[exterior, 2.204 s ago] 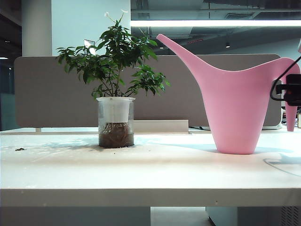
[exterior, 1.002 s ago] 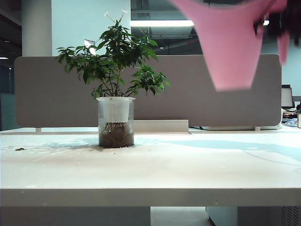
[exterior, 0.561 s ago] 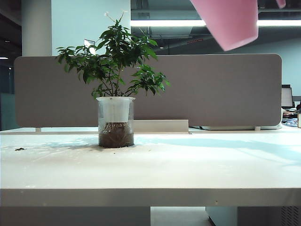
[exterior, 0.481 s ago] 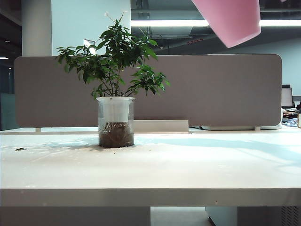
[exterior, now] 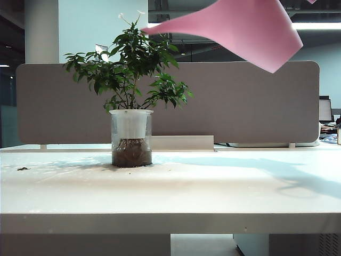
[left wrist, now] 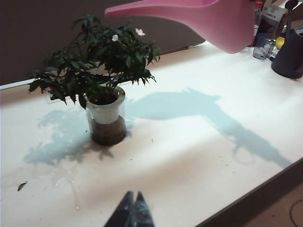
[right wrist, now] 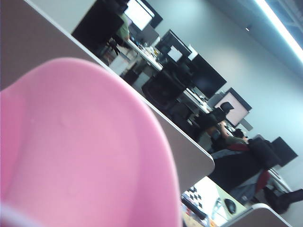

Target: Pick up the watering can from the table, water the potted plant, and put the can back.

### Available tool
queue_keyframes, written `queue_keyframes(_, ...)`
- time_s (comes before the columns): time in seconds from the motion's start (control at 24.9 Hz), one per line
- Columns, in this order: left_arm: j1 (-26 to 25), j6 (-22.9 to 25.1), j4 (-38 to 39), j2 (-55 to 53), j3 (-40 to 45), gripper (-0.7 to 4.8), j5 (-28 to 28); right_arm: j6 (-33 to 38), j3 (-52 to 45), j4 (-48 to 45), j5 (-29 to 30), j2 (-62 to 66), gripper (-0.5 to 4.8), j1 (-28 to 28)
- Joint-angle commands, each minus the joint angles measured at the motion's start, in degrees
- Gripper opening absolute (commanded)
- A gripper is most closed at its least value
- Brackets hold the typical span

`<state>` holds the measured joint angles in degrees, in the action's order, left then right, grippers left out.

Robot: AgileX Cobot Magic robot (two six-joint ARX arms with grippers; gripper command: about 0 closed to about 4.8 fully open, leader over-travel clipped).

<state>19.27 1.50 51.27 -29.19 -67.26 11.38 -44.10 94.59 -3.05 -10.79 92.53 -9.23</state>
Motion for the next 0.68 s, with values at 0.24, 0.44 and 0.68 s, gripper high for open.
queue_keyframes(0.24, -0.1, 0.0, -0.7, 0.0, -0.2, -0.05, 0.0, -7.7, 0.7, -7.0, -1.5, 0.0, -0.06, -0.9)
queue_keyframes(0.44, -0.1, 0.0, -0.7, 0.0, -0.2, -0.05, 0.0, -13.4, 0.7, -9.2, -0.7, -0.2, -0.06, -0.9)
queue_keyframes(0.68, -0.1, 0.0, -0.7, 0.0, -0.2, -0.05, 0.0, -18.0, 1.6, -10.5, -0.5, -0.3, -0.06, -2.4)
